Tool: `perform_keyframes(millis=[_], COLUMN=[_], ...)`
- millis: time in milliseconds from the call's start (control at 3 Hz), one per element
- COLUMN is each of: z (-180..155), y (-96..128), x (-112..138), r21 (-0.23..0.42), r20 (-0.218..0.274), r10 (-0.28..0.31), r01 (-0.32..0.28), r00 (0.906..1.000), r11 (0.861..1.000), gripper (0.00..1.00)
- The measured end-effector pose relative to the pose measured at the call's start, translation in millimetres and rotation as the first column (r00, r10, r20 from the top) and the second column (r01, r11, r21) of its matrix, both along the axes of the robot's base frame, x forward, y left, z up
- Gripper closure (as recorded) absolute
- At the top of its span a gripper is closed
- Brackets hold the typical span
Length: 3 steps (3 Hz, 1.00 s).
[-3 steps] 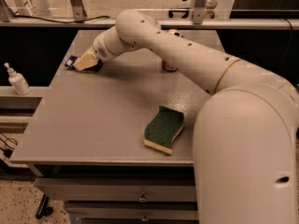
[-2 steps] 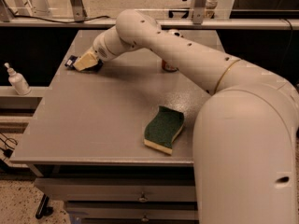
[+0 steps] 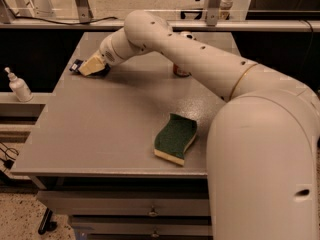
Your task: Pick rxbar blueberry
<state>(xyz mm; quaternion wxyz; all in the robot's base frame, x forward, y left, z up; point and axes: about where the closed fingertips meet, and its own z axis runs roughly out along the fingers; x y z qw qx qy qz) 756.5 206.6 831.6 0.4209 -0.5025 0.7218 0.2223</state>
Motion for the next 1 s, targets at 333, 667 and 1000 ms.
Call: perform_keyframes(millis=[333,667,1000], z=[0.7,1.1,1.1], y=[0.0,0.0,0.0], x=[0.0,0.0,-0.1], r21=[0.0,0.0,0.0], r20=[0.0,0.0,0.0], r10=[0.0,0.0,0.0], r01=[0.0,0.0,0.0], r00=[1.0,1.0,1.0], r11=[1.0,1.0,1.0], gripper=[1.0,0.83,0.59])
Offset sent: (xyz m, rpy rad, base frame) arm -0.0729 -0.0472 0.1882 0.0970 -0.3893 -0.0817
